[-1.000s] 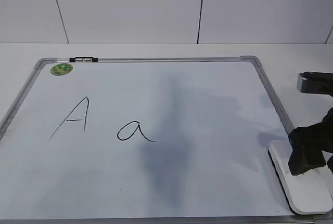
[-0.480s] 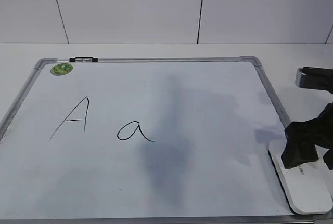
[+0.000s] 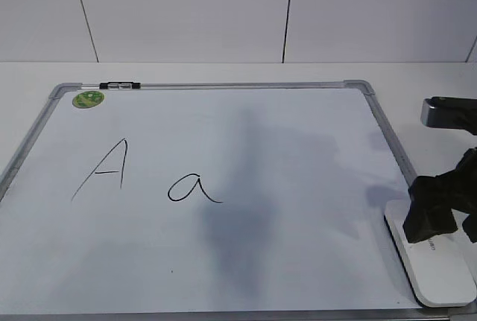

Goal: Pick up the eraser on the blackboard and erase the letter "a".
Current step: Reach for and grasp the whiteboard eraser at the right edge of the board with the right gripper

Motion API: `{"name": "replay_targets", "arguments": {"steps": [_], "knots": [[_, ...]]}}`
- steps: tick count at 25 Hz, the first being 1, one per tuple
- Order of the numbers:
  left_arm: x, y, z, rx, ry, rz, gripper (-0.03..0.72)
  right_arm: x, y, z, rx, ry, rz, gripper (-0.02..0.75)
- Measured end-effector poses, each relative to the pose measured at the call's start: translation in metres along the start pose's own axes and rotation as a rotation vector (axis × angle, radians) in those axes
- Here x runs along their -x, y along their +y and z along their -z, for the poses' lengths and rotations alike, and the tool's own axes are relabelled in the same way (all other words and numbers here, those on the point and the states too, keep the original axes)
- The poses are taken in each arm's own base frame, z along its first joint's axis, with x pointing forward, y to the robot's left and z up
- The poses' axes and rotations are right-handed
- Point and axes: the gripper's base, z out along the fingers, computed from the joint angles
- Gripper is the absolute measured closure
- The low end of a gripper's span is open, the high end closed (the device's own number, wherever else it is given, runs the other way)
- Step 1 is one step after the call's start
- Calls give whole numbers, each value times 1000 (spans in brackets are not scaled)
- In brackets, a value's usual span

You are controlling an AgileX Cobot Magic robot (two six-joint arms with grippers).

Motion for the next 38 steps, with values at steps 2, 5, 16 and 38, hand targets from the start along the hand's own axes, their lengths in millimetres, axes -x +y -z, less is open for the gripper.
{"name": "replay_targets", "arguments": {"steps": [2, 5, 16, 38], "knots": [[0, 0, 0, 0, 0, 0, 430, 1, 0, -3, -1, 10, 0, 80], [0, 0, 0, 0, 0, 1, 445, 2, -1, -9, -4, 35, -3, 79], [0, 0, 0, 0, 0, 1, 452, 5, -3, -30, -14, 107, -12, 78], [0, 0, 0, 0, 0, 3, 447, 11, -2, -30, -10, 45, -14, 80]]}}
